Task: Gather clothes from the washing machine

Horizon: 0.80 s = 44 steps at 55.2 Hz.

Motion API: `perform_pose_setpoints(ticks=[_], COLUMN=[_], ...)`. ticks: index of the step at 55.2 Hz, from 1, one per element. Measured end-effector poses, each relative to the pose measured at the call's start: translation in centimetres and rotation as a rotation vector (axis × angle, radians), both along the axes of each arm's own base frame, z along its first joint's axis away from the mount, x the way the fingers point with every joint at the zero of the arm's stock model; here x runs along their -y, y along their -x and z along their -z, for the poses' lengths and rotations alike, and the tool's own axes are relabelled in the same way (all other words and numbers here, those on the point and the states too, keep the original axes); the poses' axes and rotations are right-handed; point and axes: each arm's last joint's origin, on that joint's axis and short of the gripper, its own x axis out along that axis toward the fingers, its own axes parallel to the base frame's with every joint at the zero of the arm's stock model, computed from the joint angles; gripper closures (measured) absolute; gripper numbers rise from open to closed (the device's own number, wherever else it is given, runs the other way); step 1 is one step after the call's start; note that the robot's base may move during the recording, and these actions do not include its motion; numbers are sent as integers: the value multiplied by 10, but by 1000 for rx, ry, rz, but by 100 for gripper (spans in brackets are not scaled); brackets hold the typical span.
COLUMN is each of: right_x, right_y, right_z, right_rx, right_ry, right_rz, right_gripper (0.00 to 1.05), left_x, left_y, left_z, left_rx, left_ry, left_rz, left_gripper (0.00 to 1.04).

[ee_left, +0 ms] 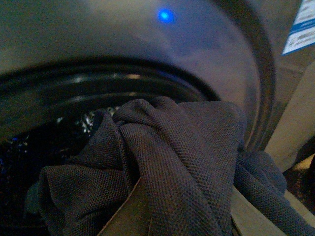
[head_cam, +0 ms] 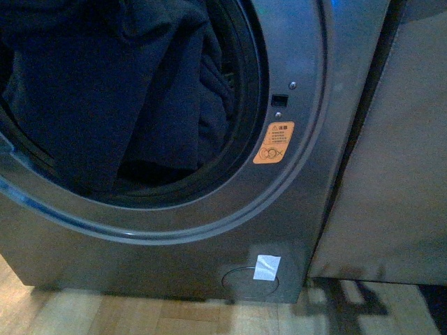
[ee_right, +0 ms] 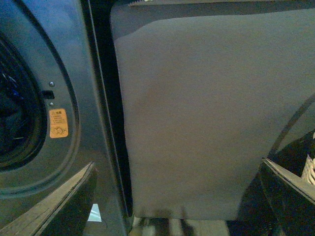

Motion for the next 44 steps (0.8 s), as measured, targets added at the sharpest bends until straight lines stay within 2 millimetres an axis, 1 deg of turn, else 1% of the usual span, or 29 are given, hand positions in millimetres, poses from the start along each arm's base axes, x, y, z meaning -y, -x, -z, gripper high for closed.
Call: perform_pose_setpoints(ticks=[12,13,15,20,28,29,31,34,37,42,44], right_x=[0,0,0,0,0,0,0,0,0,0,0], right_y=[0,0,0,0,0,0,0,0,0,0,0], right_z=[0,0,0,0,0,0,0,0,0,0,0], right_rx=[0,0,0,0,0,0,0,0,0,0,0], right_ry=[0,0,0,0,0,0,0,0,0,0,0], right_rz=[0,0,0,0,0,0,0,0,0,0,0], right_gripper=[7,7,7,7,7,7,7,7,7,7,7], left_x=[16,18,21,30,39,40,43,47,51,60,63], left_y=[20,23,26,36,40,40,41,42,42,43,44], left_z=[-50,-59,-68,-101,-129,-131,-141,-152,-160,-183,-189], left_rx=[111,132,152,223,262,264,277,288,294,314,318], left_ry=[10,14,17,34,47,47,51,58,62,76,82], left_rz=[87,100,113,145,172,172,181,190,196,213,221], left_gripper=[87,87,87,87,87,87,87,87,87,87,87])
